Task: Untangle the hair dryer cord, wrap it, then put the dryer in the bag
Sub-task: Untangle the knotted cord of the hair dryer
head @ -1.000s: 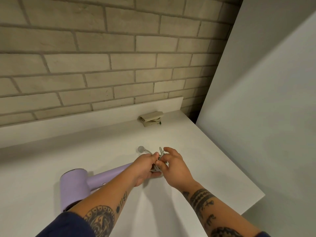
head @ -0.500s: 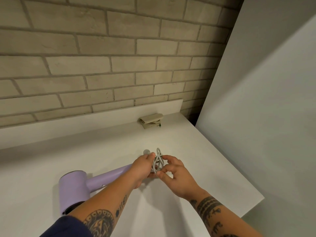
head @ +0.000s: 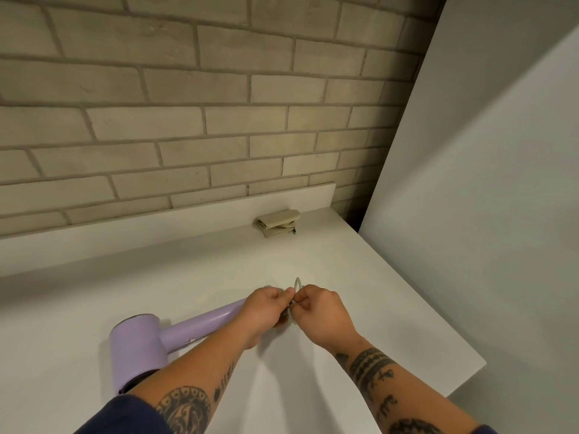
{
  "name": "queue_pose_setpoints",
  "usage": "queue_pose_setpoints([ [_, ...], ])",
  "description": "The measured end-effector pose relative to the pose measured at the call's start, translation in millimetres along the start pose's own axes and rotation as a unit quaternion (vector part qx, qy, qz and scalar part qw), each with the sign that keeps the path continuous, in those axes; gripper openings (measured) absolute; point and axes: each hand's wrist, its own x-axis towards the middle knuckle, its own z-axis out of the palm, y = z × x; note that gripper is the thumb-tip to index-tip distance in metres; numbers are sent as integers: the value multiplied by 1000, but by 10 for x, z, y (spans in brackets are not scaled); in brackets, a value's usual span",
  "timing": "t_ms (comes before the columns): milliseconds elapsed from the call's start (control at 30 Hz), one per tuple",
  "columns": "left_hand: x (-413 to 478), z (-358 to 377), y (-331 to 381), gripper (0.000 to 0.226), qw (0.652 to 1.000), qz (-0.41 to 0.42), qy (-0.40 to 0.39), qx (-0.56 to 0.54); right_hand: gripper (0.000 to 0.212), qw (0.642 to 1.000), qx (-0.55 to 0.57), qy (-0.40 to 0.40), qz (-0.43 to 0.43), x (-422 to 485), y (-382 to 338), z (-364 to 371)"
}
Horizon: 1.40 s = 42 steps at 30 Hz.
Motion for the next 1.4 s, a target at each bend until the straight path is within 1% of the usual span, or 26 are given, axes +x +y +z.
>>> queue_pose_setpoints([
  [100, -8, -31, -15, 28, 999, 31, 4, 28, 6, 998, 65, 0, 25, 12, 8, -20],
  [167, 4, -34, -25, 17, 997, 50, 36, 35, 6, 994, 105, 4, 41, 9, 18, -19],
  [233, 8, -34, -25, 12, 996, 47, 71, 36, 7, 990, 131, 3, 53, 8, 32, -11],
  [333, 22, -29, -21, 16, 992, 48, 112, 25, 7, 986, 153, -2, 60, -3, 39, -15],
  [533, 80, -10, -28, 18, 987, 59, 149, 13, 10, 982, 179, -18, 58, -36, 64, -23],
  [600, 99, 3, -33, 17, 986, 64, 151, 9, 11, 978, 197, -29, 59, -40, 82, -22],
  [667, 128, -9, -44, 18, 987, 56, 148, -5, 12, 969, 237, -37, 62, -42, 107, -37],
  [733, 153, -48, -76, 24, 990, 38, 129, -31, 10, 957, 279, -47, 68, -55, 115, -74],
  [800, 184, -82, -115, 32, 993, 27, 103, -53, 8, 952, 293, -58, 70, -61, 129, -100],
  [833, 188, -84, -124, 35, 993, 26, 93, -62, 9, 951, 295, -64, 68, -62, 139, -109],
  [900, 173, -83, -117, 31, 993, 29, 86, -69, 11, 952, 291, -74, 64, -55, 159, -114],
  [967, 168, -85, -122, 28, 994, 32, 86, -62, 13, 954, 282, -81, 60, -49, 163, -109],
  [1033, 175, -86, -147, 31, 995, 37, 82, -50, 18, 957, 272, -79, 57, -47, 125, -102],
  [1100, 149, -73, -151, 29, 995, 41, 77, -42, 19, 971, 224, -71, 49, -27, 58, -86],
  [1167, 134, -61, -163, 27, 995, 45, 69, -52, 18, 986, 150, -64, 30, 12, -1, -55],
  [1267, 135, -74, -180, 25, 994, 52, 71, -62, 15, 993, 88, -78, 26, 50, -44, -8],
  [1300, 131, -79, -177, 24, 994, 54, 77, -62, 16, 992, 91, -83, 36, 45, -50, -11],
  [1400, 102, -105, -158, 15, 990, 66, 95, -80, 14, 982, 151, -98, 51, 19, -45, -75],
])
